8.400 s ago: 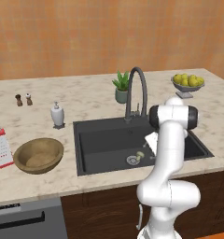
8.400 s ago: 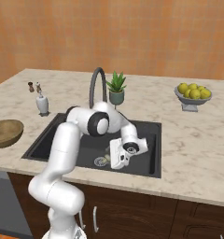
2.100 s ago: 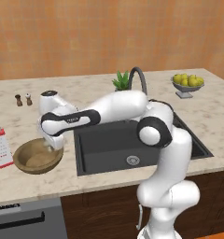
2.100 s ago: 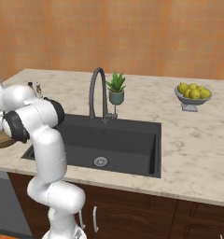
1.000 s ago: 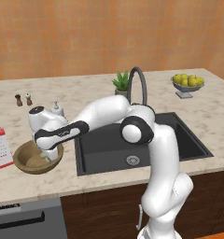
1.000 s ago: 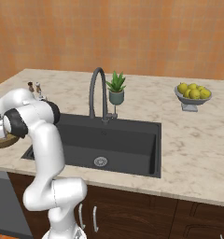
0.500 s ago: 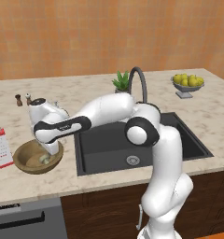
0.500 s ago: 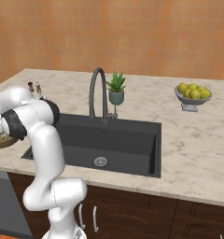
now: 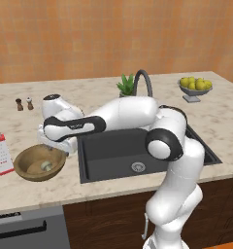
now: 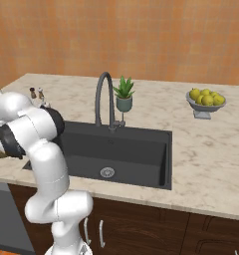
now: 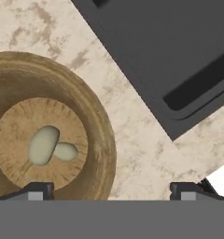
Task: Pick the mushroom from the sink and place it in the bowl. Then pick the bowl and place it in the microwave. Then close the microwave door and press the start button.
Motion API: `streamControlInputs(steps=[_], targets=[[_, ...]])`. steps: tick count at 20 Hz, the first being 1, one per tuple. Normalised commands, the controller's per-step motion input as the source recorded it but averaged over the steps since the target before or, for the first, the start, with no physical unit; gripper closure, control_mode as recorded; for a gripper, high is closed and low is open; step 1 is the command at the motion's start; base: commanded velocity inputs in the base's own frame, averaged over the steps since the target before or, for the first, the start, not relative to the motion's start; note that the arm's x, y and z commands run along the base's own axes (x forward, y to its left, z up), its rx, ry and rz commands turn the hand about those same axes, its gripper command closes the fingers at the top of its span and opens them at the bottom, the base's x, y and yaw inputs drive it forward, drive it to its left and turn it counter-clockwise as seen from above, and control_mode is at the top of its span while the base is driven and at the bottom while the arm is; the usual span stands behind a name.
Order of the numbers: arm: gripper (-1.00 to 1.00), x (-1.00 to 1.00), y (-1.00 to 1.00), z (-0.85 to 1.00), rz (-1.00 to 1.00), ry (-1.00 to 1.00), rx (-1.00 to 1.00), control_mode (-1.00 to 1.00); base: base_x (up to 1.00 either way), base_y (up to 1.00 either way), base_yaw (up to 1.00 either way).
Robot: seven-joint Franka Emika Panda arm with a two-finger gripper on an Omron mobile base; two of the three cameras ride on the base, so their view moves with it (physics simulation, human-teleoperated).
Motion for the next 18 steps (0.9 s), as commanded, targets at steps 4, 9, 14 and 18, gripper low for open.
streamControlInputs(steps=[4,9,14,18], targets=[[-1.0,-0.16,-0.46,0.33,0.35,-0.06,0.0,-1.0,0.0,0.0,0.0],[-1.0,0.04,-0.25,0.15,0.2,-0.01,0.0,-1.0,0.0,0.0,0.0],[-1.0,0.58,-0.04,-0.12,0.02,0.03,0.01,-1.0,0.0,0.0,0.0],[-1.0,0.38,0.18,-0.12,0.0,0.0,0.0,-1.0,0.0,0.0,0.0]])
